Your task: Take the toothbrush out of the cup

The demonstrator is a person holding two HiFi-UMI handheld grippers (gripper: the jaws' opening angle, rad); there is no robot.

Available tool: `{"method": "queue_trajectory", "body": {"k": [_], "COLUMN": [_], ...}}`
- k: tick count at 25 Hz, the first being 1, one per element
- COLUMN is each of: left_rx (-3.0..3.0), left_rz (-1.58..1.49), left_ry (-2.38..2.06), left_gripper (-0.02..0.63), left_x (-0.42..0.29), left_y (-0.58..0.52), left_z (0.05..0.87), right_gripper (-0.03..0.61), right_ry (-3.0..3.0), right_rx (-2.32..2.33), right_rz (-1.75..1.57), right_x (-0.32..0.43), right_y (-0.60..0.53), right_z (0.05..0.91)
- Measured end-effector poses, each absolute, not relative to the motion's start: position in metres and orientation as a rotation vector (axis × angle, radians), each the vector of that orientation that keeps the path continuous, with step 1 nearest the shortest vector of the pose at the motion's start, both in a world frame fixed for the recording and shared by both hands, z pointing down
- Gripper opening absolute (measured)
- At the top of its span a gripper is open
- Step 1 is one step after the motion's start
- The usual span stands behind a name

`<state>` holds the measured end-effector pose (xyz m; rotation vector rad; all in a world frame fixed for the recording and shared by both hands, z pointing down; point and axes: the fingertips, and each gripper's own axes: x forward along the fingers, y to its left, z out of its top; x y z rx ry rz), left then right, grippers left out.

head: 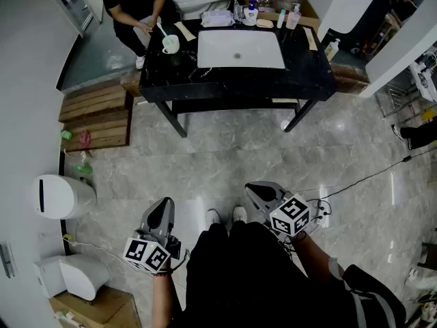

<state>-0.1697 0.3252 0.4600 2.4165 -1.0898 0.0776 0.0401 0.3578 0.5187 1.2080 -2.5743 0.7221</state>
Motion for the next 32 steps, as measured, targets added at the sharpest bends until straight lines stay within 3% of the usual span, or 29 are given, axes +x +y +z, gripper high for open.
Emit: {"method": "queue_trajectory", "body": {"k": [32], "left_rx": [2.448], "left_rz": [0.091], "left_ry": [-1.121], "left_gripper": [0.009], "left_x": [-0.094], "left_y": [0.34], "left_z": [0.45], "right_gripper": [0.014], "right_ry": [-2.649], "right_rx": [1.234], "right_rz": [0.776], "right_x": [0.116], "right_y": [0.365], "right_z": [0.531]}}
